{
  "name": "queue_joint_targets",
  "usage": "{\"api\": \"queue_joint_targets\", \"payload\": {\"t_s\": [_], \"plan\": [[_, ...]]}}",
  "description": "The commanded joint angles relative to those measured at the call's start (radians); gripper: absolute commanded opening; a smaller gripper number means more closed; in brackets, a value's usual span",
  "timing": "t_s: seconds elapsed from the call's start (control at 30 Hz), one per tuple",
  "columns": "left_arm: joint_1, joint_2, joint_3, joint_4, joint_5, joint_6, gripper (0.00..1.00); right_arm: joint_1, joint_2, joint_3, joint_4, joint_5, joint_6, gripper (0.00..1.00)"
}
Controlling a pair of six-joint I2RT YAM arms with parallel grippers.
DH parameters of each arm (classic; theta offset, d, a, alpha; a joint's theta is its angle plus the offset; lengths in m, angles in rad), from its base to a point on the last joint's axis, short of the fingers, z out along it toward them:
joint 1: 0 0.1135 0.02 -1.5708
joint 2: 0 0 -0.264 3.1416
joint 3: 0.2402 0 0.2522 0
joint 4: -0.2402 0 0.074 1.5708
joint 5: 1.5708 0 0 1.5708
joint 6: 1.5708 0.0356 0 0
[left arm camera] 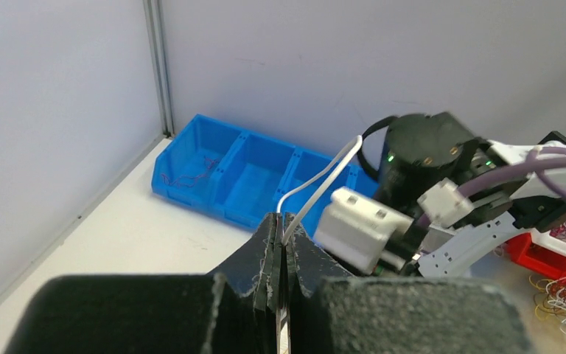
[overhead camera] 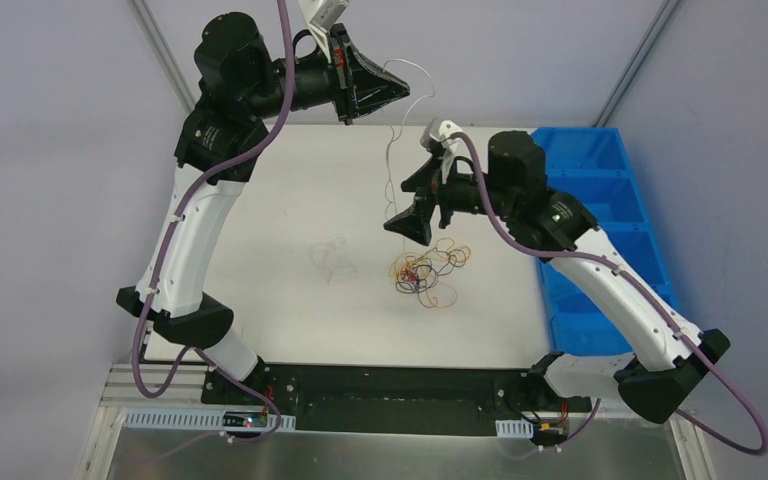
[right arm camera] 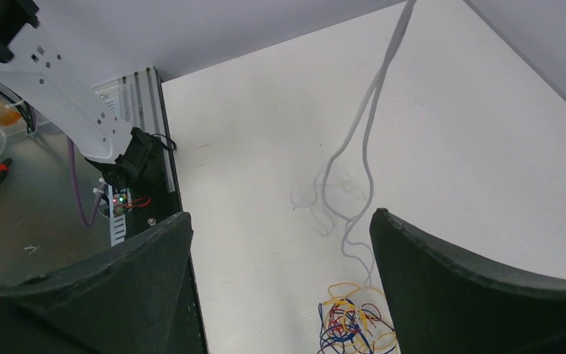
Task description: Untangle the cables
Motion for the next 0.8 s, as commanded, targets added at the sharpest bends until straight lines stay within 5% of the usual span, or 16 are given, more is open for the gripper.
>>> {"api": "queue_joint_targets", "payload": {"t_s": [0.0,0.07,0.23,0.3,0.37,0.4,0.6,0.77], "plan": [[0.004,-0.036,-0.002,0.073,-0.008,-0.029,0.00,0.031,0.022,-0.073,0.182,0.028,0.017,0.94],[0.004,-0.045,-0.016,0.081,-0.016,-0.036,0.00,0.061,0.033,-0.103,0.244,0.082,0.020,0.95],[0.008,-0.062,-0.046,0.103,-0.030,-0.057,0.00,0.123,0.075,-0.212,0.466,0.281,-0.041,0.78],[0.014,-0.069,-0.056,0.107,-0.036,-0.061,0.00,0.123,0.100,-0.203,0.489,0.302,-0.044,0.52],[0.025,-0.081,-0.084,0.107,-0.064,-0.060,0.00,0.123,0.111,-0.187,0.482,0.314,-0.047,0.04],[0.034,-0.091,-0.110,0.107,-0.088,-0.058,0.00,0.123,0.107,-0.174,0.464,0.314,-0.051,0.00],[0.133,-0.155,-0.315,0.107,-0.268,-0.104,0.00,0.145,0.102,0.160,0.145,0.263,-0.030,0.00],[0.212,-0.180,-0.422,0.130,-0.248,-0.215,0.20,0.170,0.287,0.872,-0.149,0.240,0.054,0.00]]}}
